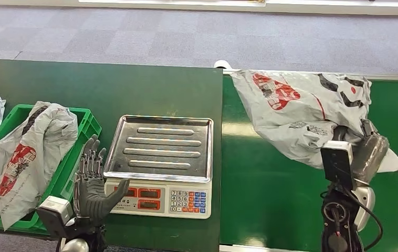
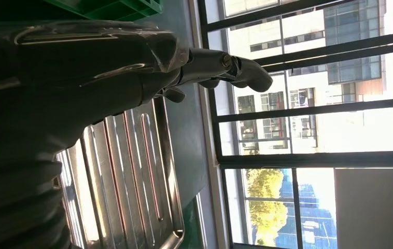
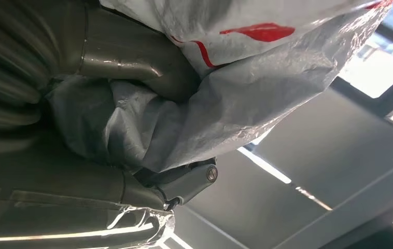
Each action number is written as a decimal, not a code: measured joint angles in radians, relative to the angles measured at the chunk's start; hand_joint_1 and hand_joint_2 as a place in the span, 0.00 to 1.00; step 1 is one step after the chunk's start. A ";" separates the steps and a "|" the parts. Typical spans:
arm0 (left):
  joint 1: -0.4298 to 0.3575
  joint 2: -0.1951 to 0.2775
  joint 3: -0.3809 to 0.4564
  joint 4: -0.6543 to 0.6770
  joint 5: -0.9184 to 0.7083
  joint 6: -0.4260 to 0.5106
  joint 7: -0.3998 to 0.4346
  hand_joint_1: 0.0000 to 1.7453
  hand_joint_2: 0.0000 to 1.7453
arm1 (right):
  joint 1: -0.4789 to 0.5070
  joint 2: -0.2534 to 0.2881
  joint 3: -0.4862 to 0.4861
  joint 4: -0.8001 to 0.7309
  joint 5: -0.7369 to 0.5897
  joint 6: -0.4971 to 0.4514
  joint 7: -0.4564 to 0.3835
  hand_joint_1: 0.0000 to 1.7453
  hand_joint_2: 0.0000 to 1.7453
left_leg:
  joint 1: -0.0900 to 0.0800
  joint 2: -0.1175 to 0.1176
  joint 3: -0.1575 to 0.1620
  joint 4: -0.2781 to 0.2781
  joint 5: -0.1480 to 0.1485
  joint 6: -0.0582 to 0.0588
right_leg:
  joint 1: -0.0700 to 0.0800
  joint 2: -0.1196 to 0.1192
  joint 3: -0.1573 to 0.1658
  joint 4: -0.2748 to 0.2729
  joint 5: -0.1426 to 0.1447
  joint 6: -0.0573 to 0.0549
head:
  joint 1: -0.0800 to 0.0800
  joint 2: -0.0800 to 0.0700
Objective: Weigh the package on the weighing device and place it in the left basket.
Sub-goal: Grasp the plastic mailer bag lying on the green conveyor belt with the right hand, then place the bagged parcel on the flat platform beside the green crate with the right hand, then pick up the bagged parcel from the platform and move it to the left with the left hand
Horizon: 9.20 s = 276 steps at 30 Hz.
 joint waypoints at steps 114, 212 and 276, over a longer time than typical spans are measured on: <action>-0.004 0.038 0.010 -0.165 -0.020 0.120 -0.024 0.00 1.00 | 0.263 0.143 0.242 -0.109 -0.374 0.150 -0.246 0.00 1.00 | 0.003 0.000 -0.004 0.000 0.000 -0.003 | 0.003 0.000 -0.004 0.000 0.000 -0.001 | 0.000 0.000; 0.031 -0.001 0.003 -0.144 -0.033 0.048 0.029 0.00 1.00 | 0.336 0.113 0.237 -0.059 -0.343 0.103 -0.159 0.00 1.00 | 0.003 0.000 -0.004 0.000 0.000 -0.003 | 0.003 0.000 -0.005 0.000 0.000 -0.001 | 0.000 0.000; 0.027 0.000 -0.016 -0.106 -0.031 0.049 0.018 0.00 1.00 | 0.344 0.114 0.223 -0.059 -0.331 0.102 -0.160 0.00 1.00 | 0.003 0.000 -0.004 0.000 0.000 -0.003 | 0.003 0.000 -0.005 0.000 0.000 -0.001 | 0.000 0.000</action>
